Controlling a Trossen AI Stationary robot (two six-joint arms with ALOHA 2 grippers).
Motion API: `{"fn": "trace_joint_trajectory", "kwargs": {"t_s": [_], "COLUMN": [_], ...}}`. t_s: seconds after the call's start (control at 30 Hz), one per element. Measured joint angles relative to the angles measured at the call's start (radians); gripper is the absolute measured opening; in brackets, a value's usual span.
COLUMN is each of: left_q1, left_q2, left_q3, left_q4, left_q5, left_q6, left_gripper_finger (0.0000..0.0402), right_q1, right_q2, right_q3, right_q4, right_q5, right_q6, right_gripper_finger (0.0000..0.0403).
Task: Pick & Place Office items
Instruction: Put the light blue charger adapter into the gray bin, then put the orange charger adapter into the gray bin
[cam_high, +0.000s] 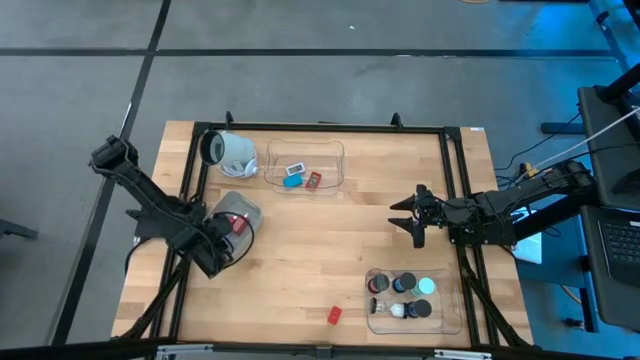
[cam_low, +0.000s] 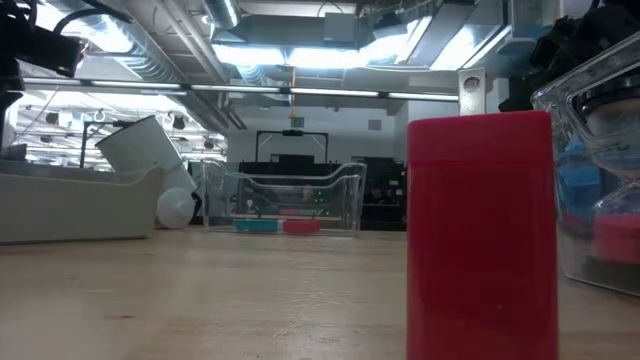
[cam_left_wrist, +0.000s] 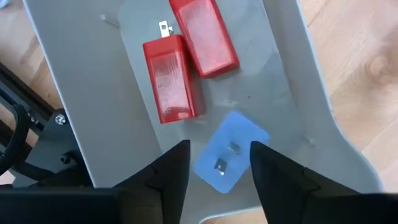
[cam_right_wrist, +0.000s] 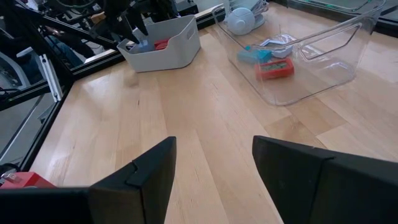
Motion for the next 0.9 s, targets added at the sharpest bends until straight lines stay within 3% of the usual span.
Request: {"fn": "trace_joint_trajectory", "kwargs": {"t_s": [0.23,0.4,0.63,0.77,0.9], "left_q1": [0.003,0.045,0.066,0.048,0.020], "left_q2": [0.000,0.000,0.000,-0.001,0.019], "left_q3": [0.004,0.081,0.251,0.296,0.287], "left_q4": [-0.009,-0.121,-0.146,0.037,0.342], "left_q5": [0.019,0.073,-0.053,-0.184,-0.320], "left_q6": [0.011,0.004,0.102,0.183,0.337], "left_gripper_finger": [0.0211,0.0225,0.0217,0.0218,0.0219], "right_q1": [0.000,0.000,0.000,0.000,0.000], "right_q2": [0.000,0.000,0.000,0.000,0.000], "right_q3": [0.000,0.000,0.000,0.000,0.000], "right_q4": [0.000,0.000,0.000,0.000,0.000], "right_q5": [0.000,0.000,0.000,0.000,0.000], "right_q6": [0.000,0.000,0.000,0.000,0.000], "right_gripper_finger": [0.0215,0.0215,0.0215,0.0215,0.0215]}}
